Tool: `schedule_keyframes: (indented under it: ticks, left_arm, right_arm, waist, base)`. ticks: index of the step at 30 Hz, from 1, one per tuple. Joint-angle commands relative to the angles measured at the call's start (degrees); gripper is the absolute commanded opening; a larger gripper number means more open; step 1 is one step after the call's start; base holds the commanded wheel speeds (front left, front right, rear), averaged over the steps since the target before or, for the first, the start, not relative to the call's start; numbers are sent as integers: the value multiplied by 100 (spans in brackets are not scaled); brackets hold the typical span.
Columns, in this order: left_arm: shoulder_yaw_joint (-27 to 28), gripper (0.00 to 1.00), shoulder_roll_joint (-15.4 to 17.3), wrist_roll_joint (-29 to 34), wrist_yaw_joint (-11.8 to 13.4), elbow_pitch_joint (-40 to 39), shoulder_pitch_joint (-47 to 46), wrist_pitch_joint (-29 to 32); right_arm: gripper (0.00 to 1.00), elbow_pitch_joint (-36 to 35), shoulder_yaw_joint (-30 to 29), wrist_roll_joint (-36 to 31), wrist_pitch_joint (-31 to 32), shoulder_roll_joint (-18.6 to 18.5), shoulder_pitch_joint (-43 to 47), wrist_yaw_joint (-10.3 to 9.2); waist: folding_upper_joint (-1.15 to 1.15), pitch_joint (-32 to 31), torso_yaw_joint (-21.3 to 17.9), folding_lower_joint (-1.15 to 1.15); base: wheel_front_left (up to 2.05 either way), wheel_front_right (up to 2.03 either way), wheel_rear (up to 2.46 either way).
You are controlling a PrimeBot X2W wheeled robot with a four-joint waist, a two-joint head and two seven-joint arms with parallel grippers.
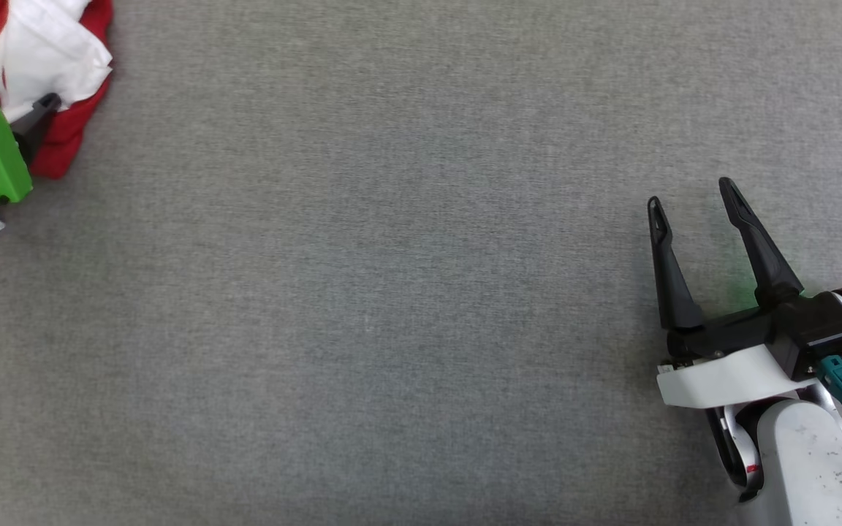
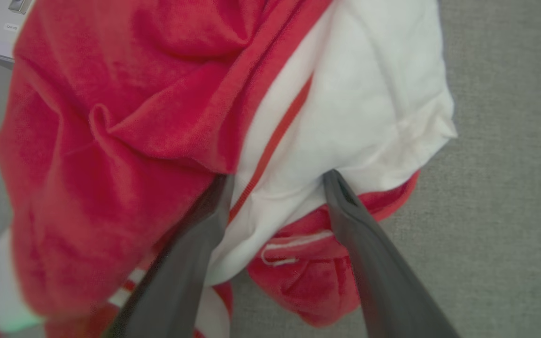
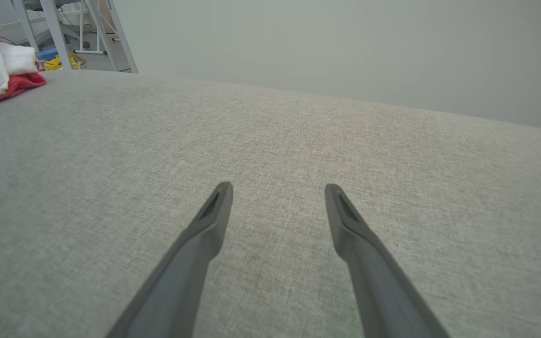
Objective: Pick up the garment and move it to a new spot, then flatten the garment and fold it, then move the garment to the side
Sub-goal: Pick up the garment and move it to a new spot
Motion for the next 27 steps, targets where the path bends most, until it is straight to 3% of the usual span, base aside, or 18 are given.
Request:
schedule_keyframes:
  ticks: [1,2,3,11,18,23,27]
  left_arm:
    - [-75,100,2,-73,-16,75,-88,46]
    - [-109,24,0,-122,-16,92,-76,60]
    - [-149,0,2,-174,-16,80,-61,28]
    - [-285,0,-23,-403,-16,24,64,-584]
    - [-559,0,-71,-524,-16,-548,279,-1017]
    - [-733,0,-268,-542,-1,-1071,468,-1080]
    - [-936,0,-560,-489,148,-1516,660,-1063]
  right_arm:
    - [100,12,0,19,-52,1,-102,-4]
    - [100,20,-1,16,-52,2,-101,-4]
    - [100,31,-6,12,-52,3,-93,-4]
    - [100,167,-92,25,-52,7,29,-4]
    - [100,338,-196,134,-52,7,265,-4]
    - [100,419,-297,251,-52,8,462,-4]
    - [100,441,-369,374,-52,8,600,-4]
  waist:
    - [0,133,-177,-1]
    - [0,115,-182,-1]
    - [0,88,-184,-1]
    - [0,-346,-93,-1]
    - [0,-1131,-10,-1]
    - [0,-1685,-33,-1]
    - [0,-2026,-107,-1]
  base:
    - [0,0,0]
    - [0,0,0]
    - [0,0,0]
    - [0,0,0]
    - [0,0,0]
    - [0,0,0]
    - [0,0,0]
